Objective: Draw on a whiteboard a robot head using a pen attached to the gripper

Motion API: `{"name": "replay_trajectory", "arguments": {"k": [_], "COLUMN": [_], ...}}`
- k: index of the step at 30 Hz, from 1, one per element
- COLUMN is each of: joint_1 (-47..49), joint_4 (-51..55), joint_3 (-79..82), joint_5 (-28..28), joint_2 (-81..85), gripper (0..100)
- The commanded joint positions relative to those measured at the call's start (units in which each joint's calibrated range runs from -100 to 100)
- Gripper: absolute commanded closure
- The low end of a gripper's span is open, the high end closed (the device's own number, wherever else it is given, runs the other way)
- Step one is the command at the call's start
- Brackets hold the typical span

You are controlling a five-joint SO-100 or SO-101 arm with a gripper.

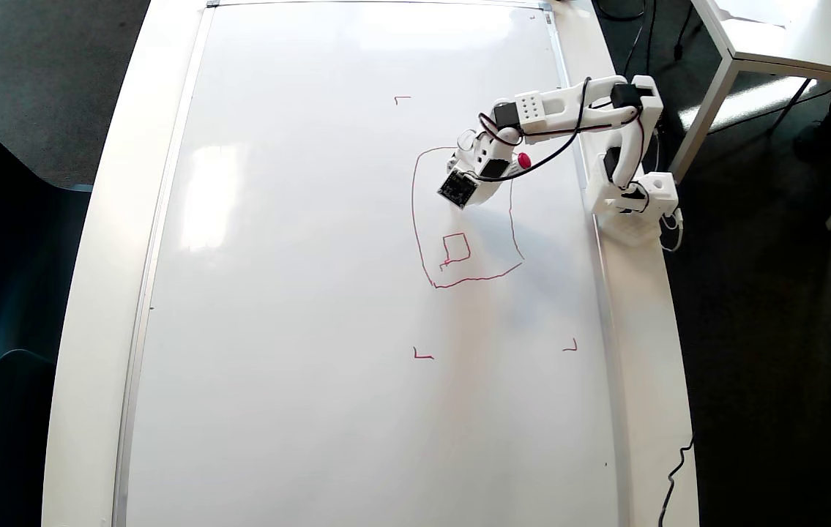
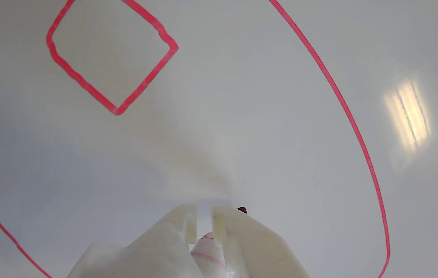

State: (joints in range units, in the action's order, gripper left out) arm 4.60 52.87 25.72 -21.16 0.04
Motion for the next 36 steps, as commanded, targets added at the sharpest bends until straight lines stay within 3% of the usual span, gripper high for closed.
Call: {"name": "replay_trajectory", "arguments": {"k": [1, 20, 36], "joint_1": [-0.9, -0.6, -1.0], "joint_4": [-0.9, 1.3, 3.7], "joint_3": [-3.7, -1.3, 9.4], "joint_5": [-0.2, -0.2, -0.3], "joint_2": [-1.1, -1.3, 8.6], "gripper": [99, 99, 99]}}
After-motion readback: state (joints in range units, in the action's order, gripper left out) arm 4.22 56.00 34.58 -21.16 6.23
